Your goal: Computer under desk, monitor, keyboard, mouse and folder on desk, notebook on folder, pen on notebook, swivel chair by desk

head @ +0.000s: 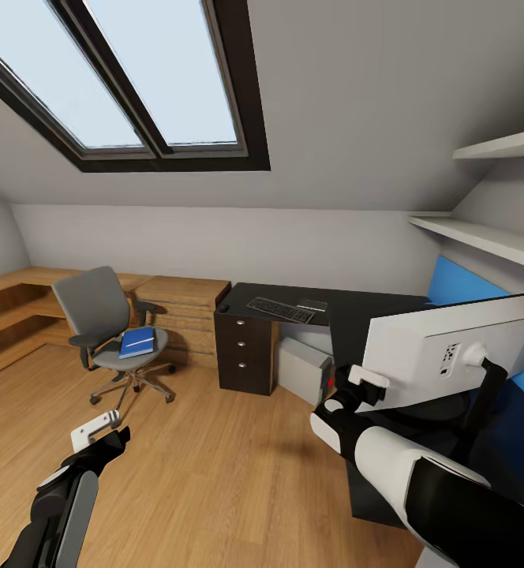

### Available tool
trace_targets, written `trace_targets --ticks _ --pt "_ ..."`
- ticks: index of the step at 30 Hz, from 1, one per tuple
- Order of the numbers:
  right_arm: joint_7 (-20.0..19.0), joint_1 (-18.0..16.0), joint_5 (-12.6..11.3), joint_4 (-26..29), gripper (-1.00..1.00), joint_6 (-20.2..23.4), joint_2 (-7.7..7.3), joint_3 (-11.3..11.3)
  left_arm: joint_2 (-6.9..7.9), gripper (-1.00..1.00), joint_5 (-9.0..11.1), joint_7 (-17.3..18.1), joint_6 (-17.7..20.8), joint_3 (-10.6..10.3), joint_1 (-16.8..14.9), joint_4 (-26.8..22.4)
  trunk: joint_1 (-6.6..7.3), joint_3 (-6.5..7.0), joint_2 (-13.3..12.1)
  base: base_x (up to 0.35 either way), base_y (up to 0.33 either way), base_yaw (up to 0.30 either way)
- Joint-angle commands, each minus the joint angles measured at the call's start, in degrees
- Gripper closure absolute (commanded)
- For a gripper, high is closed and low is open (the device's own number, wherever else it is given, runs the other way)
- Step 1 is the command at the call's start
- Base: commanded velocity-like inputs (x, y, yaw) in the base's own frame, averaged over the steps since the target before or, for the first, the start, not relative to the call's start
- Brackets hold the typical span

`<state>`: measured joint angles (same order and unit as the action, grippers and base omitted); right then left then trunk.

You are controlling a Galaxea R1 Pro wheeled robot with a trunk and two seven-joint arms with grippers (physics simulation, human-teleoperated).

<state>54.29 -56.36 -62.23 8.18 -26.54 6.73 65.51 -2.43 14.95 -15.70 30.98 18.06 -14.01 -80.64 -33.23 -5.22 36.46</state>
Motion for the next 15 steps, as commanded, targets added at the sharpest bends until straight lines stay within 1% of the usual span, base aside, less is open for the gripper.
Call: trace_targets --ticks 1,3,11,13,15 --pt "0.3 -0.1 -0.5 0.0 -1.00 -0.3 0.00 0.5 -0.03 -1.00 0.6 -0.4 0.2 0.0 -0.1 -0.1 -0.02 -0.11 0.1 0.000 0.000 0.000" --pt "1.0 -0.1 -0.4 0.1 -1.00 -0.5 0.01 0.7 -0.03 -1.00 0.6 -0.4 0.2 0.1 -0.1 -0.1 -0.02 -0.11 0.1 0.000 0.000 0.000" --pt "1.1 -0.1 -0.4 0.1 -1.00 -0.6 -0.04 0.8 -0.03 -1.00 0.6 -0.4 0.2 0.0 -0.1 -0.1 -0.02 -0.11 0.1 0.000 0.000 0.000" --pt "1.2 -0.1 -0.4 0.1 -1.00 -0.6 -0.06 0.8 -0.03 -1.00 0.6 -0.4 0.2 0.0 -0.1 -0.1 -0.02 -0.11 0.1 0.079 0.000 0.000" --pt "1.2 -0.1 -0.4 0.0 -1.00 -0.5 -0.09 0.8 -0.03 -1.00 0.6 -0.4 0.2 0.0 -0.1 -0.1 -0.02 -0.11 0.1 0.211 0.000 0.000"
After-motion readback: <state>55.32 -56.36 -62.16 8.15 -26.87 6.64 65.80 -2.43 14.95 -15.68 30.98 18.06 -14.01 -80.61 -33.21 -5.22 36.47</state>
